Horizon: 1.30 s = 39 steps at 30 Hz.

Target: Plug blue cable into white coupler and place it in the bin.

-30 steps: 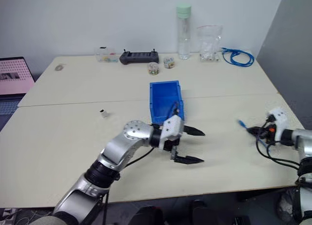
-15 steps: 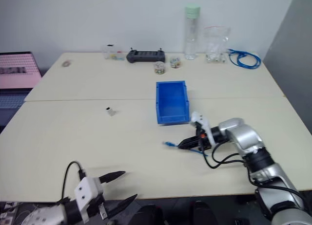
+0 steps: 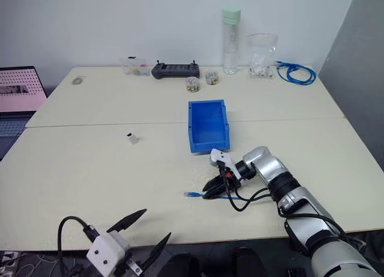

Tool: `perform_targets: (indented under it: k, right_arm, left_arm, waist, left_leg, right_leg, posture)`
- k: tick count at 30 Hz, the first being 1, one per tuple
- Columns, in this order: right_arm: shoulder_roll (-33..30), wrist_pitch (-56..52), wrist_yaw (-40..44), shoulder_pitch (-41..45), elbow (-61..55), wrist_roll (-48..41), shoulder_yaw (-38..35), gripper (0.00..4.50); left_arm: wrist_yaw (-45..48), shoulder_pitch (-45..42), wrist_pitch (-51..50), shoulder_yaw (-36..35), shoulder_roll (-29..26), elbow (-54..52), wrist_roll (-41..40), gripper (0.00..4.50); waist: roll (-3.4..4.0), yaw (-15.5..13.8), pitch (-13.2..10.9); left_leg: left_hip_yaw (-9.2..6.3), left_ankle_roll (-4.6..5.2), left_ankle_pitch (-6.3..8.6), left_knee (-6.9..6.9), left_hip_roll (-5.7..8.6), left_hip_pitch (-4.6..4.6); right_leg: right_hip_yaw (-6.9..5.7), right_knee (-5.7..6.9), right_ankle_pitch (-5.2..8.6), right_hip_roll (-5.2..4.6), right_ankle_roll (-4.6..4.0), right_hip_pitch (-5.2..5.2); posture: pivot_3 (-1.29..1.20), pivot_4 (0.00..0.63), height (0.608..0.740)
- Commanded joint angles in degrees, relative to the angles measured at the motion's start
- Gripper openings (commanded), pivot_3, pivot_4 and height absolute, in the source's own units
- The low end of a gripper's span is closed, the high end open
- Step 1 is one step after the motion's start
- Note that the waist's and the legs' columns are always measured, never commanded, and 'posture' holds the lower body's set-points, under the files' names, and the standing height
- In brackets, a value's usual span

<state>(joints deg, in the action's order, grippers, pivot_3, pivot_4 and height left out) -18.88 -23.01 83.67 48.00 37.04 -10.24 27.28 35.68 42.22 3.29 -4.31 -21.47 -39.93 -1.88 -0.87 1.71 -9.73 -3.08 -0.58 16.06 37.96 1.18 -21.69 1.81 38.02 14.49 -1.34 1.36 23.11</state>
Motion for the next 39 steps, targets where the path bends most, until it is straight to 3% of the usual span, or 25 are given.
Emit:
perform_targets:
  k: [1, 7, 11, 15, 18, 22, 27, 39]
  right_arm:
    - [-5.49, -5.74, -3.09, -3.44, -8.1, -1.42, -5.83, 2.68]
    - [-17.23, -27.14, -8.93, -19.17, -47.8, -14.44, -18.36, 2.68]
    - [-17.9, -37.25, -18.2, -28.94, -66.89, -22.64, -29.17, 2.68]
    - [-18.71, -33.2, -26.8, -41.0, -79.34, -19.67, -32.8, 2.68]
    - [-15.05, -31.55, -35.27, -46.45, -80.78, -17.6, -34.23, 2.68]
    - [-12.04, -32.23, -41.46, -50.6, -83.98, -18.77, -36.09, 2.68]
    - [-12.49, -32.58, -44.39, -54.25, -86.96, -21.07, -37.34, 2.68]
    - [-18.29, -31.62, -43.59, -55.93, -88.15, -27.79, -38.44, 2.73]
  left_arm:
    - [1.89, -5.73, -3.63, -0.18, -3.75, -1.58, -3.0, 4.5]
    - [13.96, -26.33, -11.55, -0.16, -15.99, 5.94, -11.47, 4.5]
    - [28.44, -41.85, -9.84, 4.58, -23.72, 19.63, -13.64, 4.5]
    - [41.35, -60.21, -3.73, 14.86, -22.52, 41.44, -9.16, 4.5]
    - [45.25, -67.01, 0.93, 20.03, -17.82, 54.91, -6.29, 4.5]
    - [48.72, -70.4, 8.07, 22.81, -13.02, 64.92, -4.82, 4.5]
    - [51.88, -71.23, 15.29, 24.09, -12.86, 71.64, -2.58, 4.5]
    - [53.68, -71.3, 17.19, 24.03, -11.05, 76.92, -3.06, 2.77]
  waist:
    - [0.04, -0.45, -0.02]
    - [0.1, -1.02, -0.05]
    - [0.11, -0.68, -0.07]
    - [0.09, -0.87, -0.04]
    - [0.06, -0.55, -0.02]
    - [-0.01, -0.08, -0.02]
    - [0.02, -0.21, 0.07]
    - [0.18, -0.06, 0.61]
  left_leg:
    - [-0.01, 0.0, 0.0, 0.01, 0.01, -0.02]
    - [-0.11, -0.02, 0.01, -0.01, 0.07, -0.22]
    - [-0.33, -0.03, 0.01, -0.04, -0.09, -0.25]
    - [-0.47, -0.03, 0.0, -0.01, 0.01, -0.27]
    - [-0.43, -0.04, 0.0, 0.02, 0.08, -0.3]
    - [-0.23, -0.03, 0.0, 0.02, 0.11, -0.32]
    - [-0.42, -0.03, 0.0, 0.01, 0.1, -0.29]
    - [-0.61, -0.02, 0.0, 0.0, 0.07, -0.06]
  right_leg:
    - [0.0, 0.02, 0.0, 0.0, -0.01, 0.01]
    - [-0.06, -0.03, -0.07, -0.04, -0.11, 0.12]
    - [-0.61, 0.02, 0.0, 0.06, -0.19, 0.09]
    - [-0.89, 0.04, 0.22, 0.26, 0.0, 0.03]
    - [-0.84, 0.02, 0.25, 0.21, 0.05, 0.0]
    - [-0.63, 0.01, 0.16, 0.08, 0.01, 0.09]
    - [-0.71, 0.03, 0.14, 0.03, -0.03, 0.03]
    - [-0.82, 0.03, 0.26, 0.18, 0.11, -0.26]
  posture:
    - [0.0, 0.15, 0.74]
    - [0.0, 0.15, 0.74]
    - [0.0, 0.15, 0.74]
    - [0.0, 0.15, 0.74]
    - [0.0, 0.15, 0.74]
    - [0.0, 0.15, 0.74]
    - [0.0, 0.15, 0.74]
    - [0.0, 0.15, 0.74]
